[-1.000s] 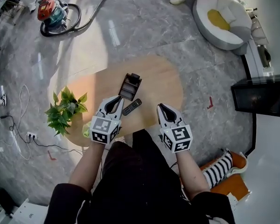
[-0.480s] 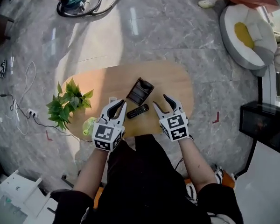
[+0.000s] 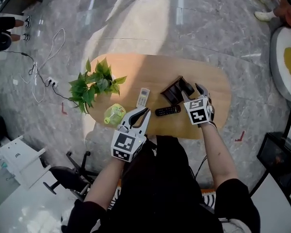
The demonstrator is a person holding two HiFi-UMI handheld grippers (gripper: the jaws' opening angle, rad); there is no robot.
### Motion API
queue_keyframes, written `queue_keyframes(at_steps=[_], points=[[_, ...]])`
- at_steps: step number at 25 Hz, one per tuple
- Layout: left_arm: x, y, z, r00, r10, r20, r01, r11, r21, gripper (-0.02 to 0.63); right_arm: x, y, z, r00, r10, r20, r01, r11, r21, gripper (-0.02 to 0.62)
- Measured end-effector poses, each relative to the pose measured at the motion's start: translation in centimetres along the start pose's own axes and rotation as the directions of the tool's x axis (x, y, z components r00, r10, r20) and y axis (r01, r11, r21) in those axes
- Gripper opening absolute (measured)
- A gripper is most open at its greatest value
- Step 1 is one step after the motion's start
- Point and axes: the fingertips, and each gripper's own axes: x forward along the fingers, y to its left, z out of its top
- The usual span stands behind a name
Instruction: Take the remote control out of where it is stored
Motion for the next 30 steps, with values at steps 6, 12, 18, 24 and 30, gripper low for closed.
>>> queue_keyframes(at_steps=[6, 12, 18, 24, 30], points=[[-1.1, 1.7, -0.9, 1.0, 0.03, -0.008, -0.03, 0.999, -0.02, 0.009, 2.1, 0.5, 0.4, 1.0, -0.027, 0.005, 0.027, 0.999, -0.026, 0.255], [-2.2, 1.5, -0.9, 1.0, -0.012, -0.024, 0.013, 0.999, 0.033, 0.009, 2.5, 1.6, 0.4, 0.998, -0.059, -0.007, 0.058, 0.998, -0.026, 0.115], [-3.8, 3.1, -0.8, 0.999, -0.031, -0.022, 0.033, 0.997, 0.065, 0.009, 0.1, 3.5, 1.4, 0.991, -0.133, 0.033, 0.134, 0.99, -0.046, 0.114], [-3.4, 1.6, -0.1, 0.989, -0.147, -0.019, 0.148, 0.981, 0.129, 0.009, -5.2, 3.9, 1.9, 0.968, -0.223, 0.116, 0.22, 0.975, 0.035, 0.114], [-2.5, -1.3, 0.8, 0.963, -0.266, -0.041, 0.269, 0.943, 0.198, 0.009, -10.9, 3.4, 0.0, 0.928, -0.339, 0.152, 0.312, 0.934, 0.175, 0.114]])
